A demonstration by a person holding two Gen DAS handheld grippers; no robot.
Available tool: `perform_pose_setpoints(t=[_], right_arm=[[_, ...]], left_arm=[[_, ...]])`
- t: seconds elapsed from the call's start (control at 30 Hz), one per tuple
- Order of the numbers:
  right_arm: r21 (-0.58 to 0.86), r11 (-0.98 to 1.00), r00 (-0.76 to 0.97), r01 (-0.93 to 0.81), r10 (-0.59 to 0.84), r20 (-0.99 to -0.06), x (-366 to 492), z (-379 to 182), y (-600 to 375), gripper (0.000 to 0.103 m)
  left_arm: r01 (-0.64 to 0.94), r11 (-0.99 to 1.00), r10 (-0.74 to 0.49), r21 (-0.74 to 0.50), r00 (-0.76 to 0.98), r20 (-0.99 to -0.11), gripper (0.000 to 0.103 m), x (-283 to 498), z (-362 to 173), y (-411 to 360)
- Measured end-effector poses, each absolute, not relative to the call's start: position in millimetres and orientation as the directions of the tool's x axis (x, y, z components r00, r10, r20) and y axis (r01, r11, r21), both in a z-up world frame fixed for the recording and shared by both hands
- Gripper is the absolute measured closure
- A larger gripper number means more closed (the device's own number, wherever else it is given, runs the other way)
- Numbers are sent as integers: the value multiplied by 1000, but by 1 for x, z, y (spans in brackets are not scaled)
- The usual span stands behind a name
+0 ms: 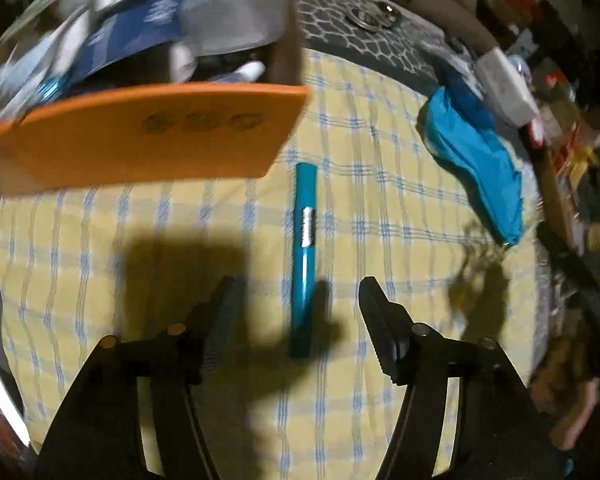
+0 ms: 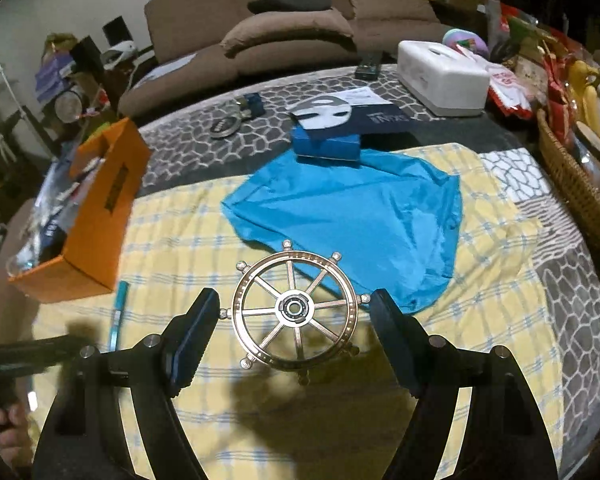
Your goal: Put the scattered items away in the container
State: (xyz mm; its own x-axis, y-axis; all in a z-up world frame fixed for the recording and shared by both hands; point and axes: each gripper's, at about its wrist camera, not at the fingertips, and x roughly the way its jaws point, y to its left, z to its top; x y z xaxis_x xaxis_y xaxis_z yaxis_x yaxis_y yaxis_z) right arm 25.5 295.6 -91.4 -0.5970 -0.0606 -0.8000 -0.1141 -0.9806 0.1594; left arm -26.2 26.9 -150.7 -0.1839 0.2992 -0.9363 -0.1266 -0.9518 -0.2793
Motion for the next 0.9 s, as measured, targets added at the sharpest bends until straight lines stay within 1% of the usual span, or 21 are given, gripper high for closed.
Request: perform_pose_setpoints(t=[0.1,0.17,0.23,0.27,0.37,0.43,0.53,0.67,0.8,0.9], right_arm=[[89,-993,-606,-80,-22,-795,28,-85,282,24],[74,-996,-617,-53,-26,-787,30,-80,275,24],[84,-996,-630,-35,-44,-776,32,-75,272,24],[85,-996,-637,-28,-48,-770,32,-72,272,24],[81,-996,-646,-22,-48,-762,34,-69,269,24],[84,-996,-645,-16,-54,-762,34,-69,267,24],[75,-997,-651,-12,-49,-757,34,-67,265,24],[61,-998,-663,-5,-42,-747,36,-67,263,24],[72,-997,-660,5,-57,-749,32,-70,261,24],[80,-997,-663,14,-69,-745,28,-73,259,24]], left_arm=[[-236,-947,263,-220,-171,-950,47,-29,-160,58],[-261,-954,195,-149,-163,-967,66,-28,-168,70],[-262,-958,160,-118,-146,-976,72,-29,-174,73],[-262,-959,147,-104,-147,-978,79,-29,-175,72],[-262,-960,141,-96,-158,-977,90,-29,-175,62],[-270,-955,159,-122,-119,-980,91,-28,-173,56],[-249,-948,229,-198,-101,-968,91,-28,-157,44],[-273,-927,312,-257,-179,-933,91,-28,-112,37],[-322,-918,337,-233,-322,-885,91,-36,-59,26],[-311,-920,355,-238,-403,-843,91,-53,-31,1]])
